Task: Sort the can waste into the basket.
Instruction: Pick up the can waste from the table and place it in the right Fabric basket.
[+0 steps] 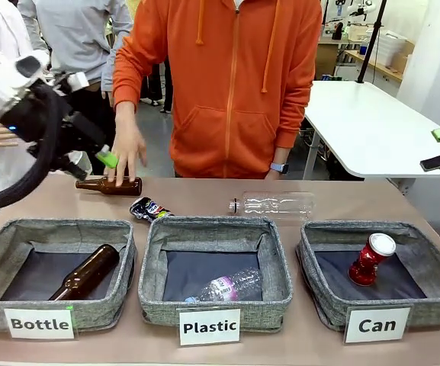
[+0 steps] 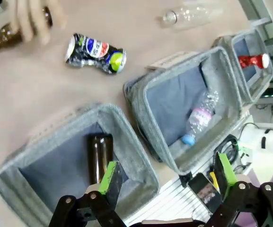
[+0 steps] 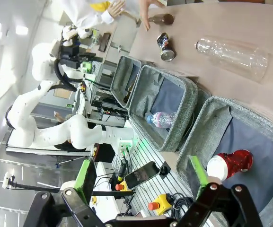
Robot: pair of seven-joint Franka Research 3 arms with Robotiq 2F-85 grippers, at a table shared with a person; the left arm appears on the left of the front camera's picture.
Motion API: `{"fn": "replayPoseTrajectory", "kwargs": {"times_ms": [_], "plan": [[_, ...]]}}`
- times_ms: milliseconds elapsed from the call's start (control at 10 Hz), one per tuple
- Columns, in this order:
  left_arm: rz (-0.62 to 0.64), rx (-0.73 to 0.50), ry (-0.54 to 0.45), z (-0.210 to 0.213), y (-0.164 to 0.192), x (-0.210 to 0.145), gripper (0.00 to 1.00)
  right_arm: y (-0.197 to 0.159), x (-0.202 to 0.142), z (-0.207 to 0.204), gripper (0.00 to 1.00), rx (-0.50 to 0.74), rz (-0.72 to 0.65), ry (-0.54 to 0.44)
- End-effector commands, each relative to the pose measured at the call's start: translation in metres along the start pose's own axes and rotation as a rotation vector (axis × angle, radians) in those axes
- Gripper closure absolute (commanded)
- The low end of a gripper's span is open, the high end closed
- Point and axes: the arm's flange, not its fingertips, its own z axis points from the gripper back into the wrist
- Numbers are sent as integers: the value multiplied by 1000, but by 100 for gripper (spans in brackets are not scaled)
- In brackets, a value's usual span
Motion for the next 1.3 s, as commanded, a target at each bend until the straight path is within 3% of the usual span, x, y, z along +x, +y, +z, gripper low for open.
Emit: {"fn": "replayPoseTrajectory", "kwargs": {"times_ms": [0, 200, 300, 700, 900, 1200], "plan": [[21, 1, 69, 17, 11, 26, 0, 1, -2, 1, 0, 1, 14, 7], [-81, -45, 178, 70, 40, -24, 0, 1, -2, 1, 0, 1, 14, 7], [-60, -55, 106, 93, 61, -58, 0, 1, -2, 1, 0, 1, 14, 7], [121, -150, -236, 157, 140, -136, 0, 1, -2, 1, 0, 1, 14, 7], [106, -149, -213, 147, 143, -131, 0, 1, -2, 1, 0, 1, 14, 7], [64, -130, -112, 119, 127, -74, 0, 1, -2, 1, 0, 1, 14, 7]]}}
